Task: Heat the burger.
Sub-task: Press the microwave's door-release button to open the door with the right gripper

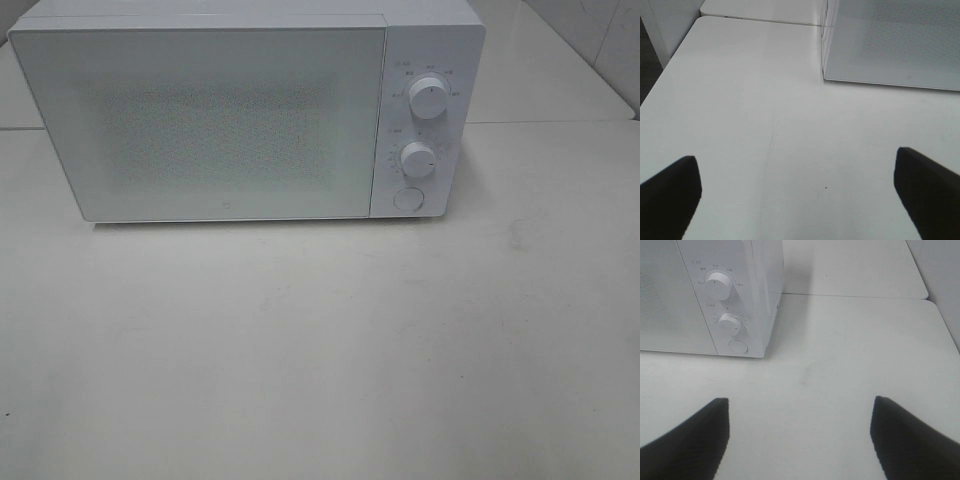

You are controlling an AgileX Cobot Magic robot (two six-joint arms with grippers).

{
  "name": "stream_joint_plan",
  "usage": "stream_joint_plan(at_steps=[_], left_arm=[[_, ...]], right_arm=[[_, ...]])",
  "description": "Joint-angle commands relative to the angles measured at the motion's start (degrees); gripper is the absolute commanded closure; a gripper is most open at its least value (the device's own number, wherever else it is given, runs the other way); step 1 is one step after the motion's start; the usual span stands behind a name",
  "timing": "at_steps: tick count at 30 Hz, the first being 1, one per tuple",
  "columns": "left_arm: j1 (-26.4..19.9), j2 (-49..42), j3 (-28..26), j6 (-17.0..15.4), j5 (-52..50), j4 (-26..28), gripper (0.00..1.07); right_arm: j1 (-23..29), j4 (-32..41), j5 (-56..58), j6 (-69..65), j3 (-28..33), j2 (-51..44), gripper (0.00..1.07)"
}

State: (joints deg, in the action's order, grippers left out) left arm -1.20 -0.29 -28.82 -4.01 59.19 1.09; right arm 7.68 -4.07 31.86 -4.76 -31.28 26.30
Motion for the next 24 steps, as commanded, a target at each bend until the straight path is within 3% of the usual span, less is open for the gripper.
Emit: stream_joint_plan(at_steps=[1, 16, 24], left_arm=[[-0.1, -1.3, 0.2, 0.1, -0.3, -0.2, 0.07], [-0.1, -1.3, 0.2, 0.1, -0.3, -0.2, 0.07], [-0.1, -1.3, 0.2, 0.1, -0.3, -0.2, 0.07]], right_arm=[[-0.3, 0.2, -5.9, -0.4, -0.1, 3.8, 0.32], [-0.3, -0.5, -24.2, -3.0, -0.1, 20.7, 0.32], [-0.1, -0.1, -49.0, -2.7, 7.3, 30.0, 0.32]])
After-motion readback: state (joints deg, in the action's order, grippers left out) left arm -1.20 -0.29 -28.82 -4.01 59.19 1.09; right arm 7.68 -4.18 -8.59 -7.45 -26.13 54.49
